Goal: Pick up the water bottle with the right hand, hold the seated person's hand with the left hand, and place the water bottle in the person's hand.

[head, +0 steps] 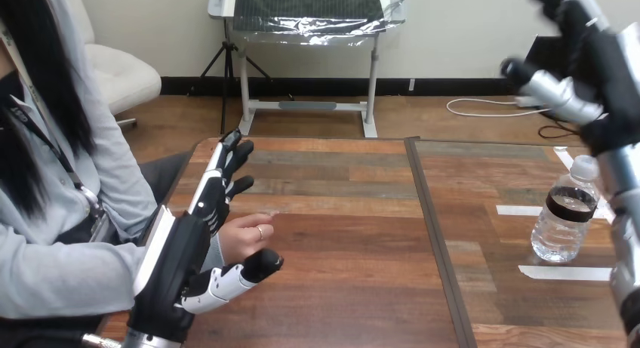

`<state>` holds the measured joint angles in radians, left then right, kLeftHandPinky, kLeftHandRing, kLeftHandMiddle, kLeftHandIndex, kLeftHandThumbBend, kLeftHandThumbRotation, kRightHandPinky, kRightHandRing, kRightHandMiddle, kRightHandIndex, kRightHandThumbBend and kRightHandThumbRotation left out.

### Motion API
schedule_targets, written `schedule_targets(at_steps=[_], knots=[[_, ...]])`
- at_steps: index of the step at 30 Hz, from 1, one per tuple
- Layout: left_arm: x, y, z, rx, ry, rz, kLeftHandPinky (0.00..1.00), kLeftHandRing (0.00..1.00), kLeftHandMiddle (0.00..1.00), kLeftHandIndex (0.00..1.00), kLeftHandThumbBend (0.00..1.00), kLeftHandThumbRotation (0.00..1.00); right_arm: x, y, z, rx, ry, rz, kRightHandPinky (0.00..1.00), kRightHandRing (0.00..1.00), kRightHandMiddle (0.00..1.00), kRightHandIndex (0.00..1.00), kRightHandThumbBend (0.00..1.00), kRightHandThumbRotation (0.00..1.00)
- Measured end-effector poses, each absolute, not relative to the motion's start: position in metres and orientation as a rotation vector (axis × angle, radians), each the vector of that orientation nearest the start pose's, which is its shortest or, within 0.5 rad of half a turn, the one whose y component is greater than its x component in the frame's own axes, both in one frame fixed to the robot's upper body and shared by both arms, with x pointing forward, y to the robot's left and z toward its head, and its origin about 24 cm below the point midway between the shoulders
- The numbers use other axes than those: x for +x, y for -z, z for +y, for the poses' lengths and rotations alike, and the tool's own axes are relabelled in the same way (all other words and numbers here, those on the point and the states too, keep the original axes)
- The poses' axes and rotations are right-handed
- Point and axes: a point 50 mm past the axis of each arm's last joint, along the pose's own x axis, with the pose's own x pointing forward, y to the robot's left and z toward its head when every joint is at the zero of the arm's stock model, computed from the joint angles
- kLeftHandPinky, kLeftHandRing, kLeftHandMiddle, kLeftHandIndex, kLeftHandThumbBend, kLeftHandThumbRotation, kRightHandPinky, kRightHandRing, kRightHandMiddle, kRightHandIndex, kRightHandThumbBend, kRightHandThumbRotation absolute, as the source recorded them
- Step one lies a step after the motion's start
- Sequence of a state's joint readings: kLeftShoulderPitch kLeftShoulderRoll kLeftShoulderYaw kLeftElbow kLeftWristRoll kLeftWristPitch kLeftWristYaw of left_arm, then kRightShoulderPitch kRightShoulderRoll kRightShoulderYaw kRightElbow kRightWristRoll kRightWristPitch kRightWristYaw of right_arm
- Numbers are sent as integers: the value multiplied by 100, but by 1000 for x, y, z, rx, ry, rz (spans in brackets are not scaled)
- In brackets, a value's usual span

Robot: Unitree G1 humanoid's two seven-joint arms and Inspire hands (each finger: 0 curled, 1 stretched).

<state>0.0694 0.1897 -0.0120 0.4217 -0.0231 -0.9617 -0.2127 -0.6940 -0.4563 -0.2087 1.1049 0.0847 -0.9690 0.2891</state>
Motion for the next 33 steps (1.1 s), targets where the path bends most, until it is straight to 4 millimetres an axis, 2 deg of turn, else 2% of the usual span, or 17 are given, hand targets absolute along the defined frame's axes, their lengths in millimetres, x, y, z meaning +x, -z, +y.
schedule_targets(at_steps=[15,25,33], knots=[[208,-24,180,211,247,-451,91,98,99,99,100,70,343,-139,-283,-322,101,-522,100,100,94,99,100,38],[207,-24,180,211,245,-450,91,96,98,98,100,71,345,-134,-296,-399,251,-436,96,93,88,95,100,44],[207,-24,182,216,238,-453,89,95,97,98,100,71,344,-127,-310,-439,353,-341,93,91,87,94,100,43]])
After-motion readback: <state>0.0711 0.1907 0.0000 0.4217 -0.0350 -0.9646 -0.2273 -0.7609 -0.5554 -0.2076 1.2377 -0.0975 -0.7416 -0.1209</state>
